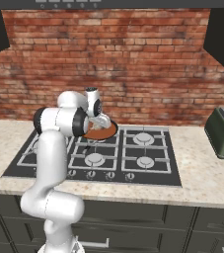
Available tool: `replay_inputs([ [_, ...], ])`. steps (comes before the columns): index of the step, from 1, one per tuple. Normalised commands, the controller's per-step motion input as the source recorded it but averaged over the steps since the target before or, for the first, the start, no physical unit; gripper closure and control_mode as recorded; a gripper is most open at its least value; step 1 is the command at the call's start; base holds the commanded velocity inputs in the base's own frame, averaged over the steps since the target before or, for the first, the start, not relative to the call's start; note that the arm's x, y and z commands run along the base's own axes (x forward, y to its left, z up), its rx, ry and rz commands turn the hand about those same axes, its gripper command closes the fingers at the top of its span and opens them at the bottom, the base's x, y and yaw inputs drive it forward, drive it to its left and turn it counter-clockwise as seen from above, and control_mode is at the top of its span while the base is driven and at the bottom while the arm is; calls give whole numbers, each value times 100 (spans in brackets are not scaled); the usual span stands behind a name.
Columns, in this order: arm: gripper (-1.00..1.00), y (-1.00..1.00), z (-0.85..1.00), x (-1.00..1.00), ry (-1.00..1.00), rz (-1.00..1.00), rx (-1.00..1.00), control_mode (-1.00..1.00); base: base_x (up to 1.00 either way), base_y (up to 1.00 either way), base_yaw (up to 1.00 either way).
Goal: Retrieve the fish from the fridge and place it on the saucepan with marinade on the stove.
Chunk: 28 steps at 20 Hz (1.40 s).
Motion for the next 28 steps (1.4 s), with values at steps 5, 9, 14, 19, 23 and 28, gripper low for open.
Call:
replay_inputs([
  [5,-100,2,-10,21,4,0,0,-100,0,0,0],
  [9,-100,0,0,-22,0,-2,0,-100,0,0,0],
  [14,-100,-11,1,-56,0,-6,0,-100,0,0,0],
  [19,-100,-29,40,-60,-10,-8,0,-100,0,0,0],
  [23,-100,-40,64,-74,-28,-9,0,-100,0,0,0],
  [28,-100,-29,68,-87,-46,-3,4,-100,0,0,0],
])
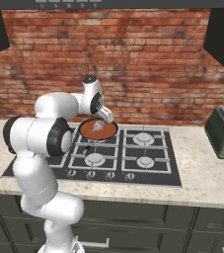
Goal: Retrieve the fish from the fridge and place it on the saucepan with marinade on the stove.
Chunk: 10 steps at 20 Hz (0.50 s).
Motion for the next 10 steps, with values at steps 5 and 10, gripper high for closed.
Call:
replay_inputs([
  [5,-100,-39,63,-100,-50,0,11,-100,0,0,0],
  [10,-100,-51,60,-94,-40,0,15,-100,0,0,0],
])
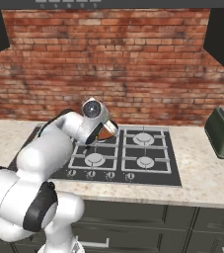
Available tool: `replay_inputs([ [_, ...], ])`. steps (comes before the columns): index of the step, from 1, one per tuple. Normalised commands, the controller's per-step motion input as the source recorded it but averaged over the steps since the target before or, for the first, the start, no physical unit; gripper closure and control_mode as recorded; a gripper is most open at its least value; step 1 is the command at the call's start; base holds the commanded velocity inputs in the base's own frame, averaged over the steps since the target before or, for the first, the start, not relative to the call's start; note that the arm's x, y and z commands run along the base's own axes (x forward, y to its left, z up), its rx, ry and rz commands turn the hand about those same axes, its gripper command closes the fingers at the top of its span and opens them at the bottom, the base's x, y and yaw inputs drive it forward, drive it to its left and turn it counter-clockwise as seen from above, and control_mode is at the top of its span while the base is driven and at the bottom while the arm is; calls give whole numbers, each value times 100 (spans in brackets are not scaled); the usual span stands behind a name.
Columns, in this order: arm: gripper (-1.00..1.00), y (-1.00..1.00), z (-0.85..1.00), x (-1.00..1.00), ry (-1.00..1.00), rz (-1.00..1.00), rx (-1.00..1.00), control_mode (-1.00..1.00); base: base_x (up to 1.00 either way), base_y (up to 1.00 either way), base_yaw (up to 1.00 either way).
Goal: Retrieve the fish from the fridge and place it on the saucepan with marinade on the stove.
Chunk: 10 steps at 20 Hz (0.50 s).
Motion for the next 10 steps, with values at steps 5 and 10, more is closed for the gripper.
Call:
replay_inputs([
  [5,-100,-38,81,-52,-20,0,10,-100,0,0,0],
  [10,-100,-59,66,-20,3,-1,2,-100,0,0,0],
])
